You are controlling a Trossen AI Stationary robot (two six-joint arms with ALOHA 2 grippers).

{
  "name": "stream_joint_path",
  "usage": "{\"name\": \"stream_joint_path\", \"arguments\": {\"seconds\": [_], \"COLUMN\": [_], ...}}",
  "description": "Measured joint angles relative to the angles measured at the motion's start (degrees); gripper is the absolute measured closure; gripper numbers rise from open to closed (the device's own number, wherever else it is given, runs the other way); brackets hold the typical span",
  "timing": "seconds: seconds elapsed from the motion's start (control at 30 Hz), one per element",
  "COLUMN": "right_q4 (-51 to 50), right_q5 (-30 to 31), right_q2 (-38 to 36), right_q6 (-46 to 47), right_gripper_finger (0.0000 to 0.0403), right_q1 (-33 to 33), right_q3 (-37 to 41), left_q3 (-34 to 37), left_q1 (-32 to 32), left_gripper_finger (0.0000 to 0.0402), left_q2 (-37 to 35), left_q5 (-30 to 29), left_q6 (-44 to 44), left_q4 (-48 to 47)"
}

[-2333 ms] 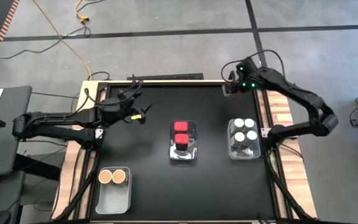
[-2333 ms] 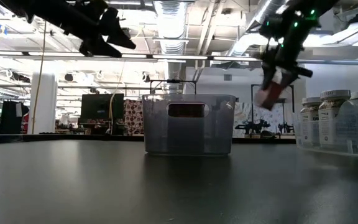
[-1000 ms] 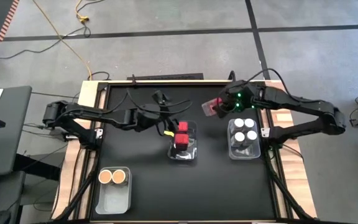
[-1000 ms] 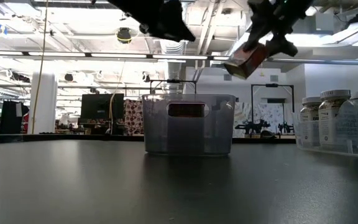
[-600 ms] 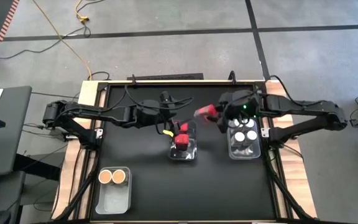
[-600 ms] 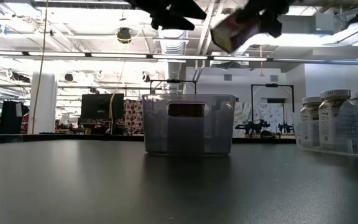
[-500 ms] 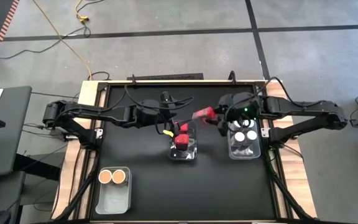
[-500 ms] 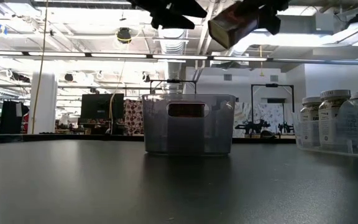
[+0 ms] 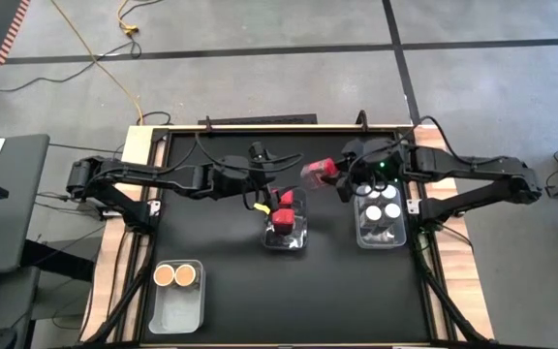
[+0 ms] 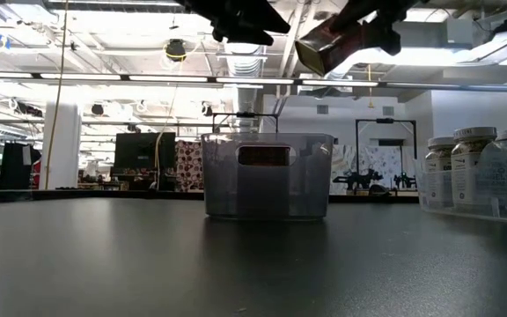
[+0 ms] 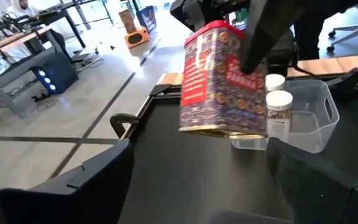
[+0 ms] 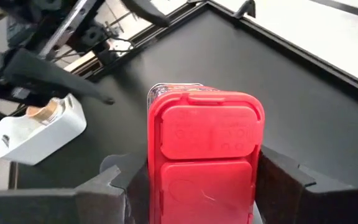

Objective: Sort spices by type
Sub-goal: Put the red seasoning can into the black bin

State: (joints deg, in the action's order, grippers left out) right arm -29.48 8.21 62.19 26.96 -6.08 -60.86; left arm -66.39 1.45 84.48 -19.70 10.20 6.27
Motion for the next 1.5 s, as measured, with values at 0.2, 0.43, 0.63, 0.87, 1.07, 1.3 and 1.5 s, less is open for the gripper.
{"name": "stream_joint_path", "arguments": {"seconds": [0.2,0.43,0.63,0.87,1.07,1.3,1.5], "right_q4": [-0.01,0.37,1.64,0.26,-4.57,-12.16,-19.30], "right_q5": [-0.13,-0.58,-0.59,-0.61,-0.62,-0.64,-0.64], "right_q2": [0.02,1.07,4.29,8.56,15.32,25.97,35.87], "right_q6": [0.00,-0.13,-0.38,-0.03,-1.79,-4.95,-8.47], "right_gripper_finger": [0.0163,0.0163,0.0163,0.0163,0.0163,0.0163,0.0163], "right_q1": [0.04,3.17,6.90,12.31,16.51,18.22,16.37], "right_q3": [0.00,-0.04,-0.04,-1.43,-9.40,-20.44,-30.99], "left_q3": [0.00,0.00,0.00,1.91,12.50,26.36,32.35], "left_q1": [-0.07,-1.07,-2.86,-7.83,-14.32,-20.92,-23.34], "left_gripper_finger": [0.0056,0.0056,0.0056,0.0056,0.0056,0.0056,0.0056], "left_q2": [0.01,-2.02,-6.94,-13.51,-21.54,-33.13,-42.81], "left_q5": [-0.07,-3.55,-4.52,-4.15,-2.90,-2.89,-2.96], "left_q6": [0.45,-0.67,-8.48,-15.80,-22.49,-28.36,-30.82], "left_q4": [-1.92,-5.07,-11.22,-26.04,-21.79,-12.04,-11.50]}}
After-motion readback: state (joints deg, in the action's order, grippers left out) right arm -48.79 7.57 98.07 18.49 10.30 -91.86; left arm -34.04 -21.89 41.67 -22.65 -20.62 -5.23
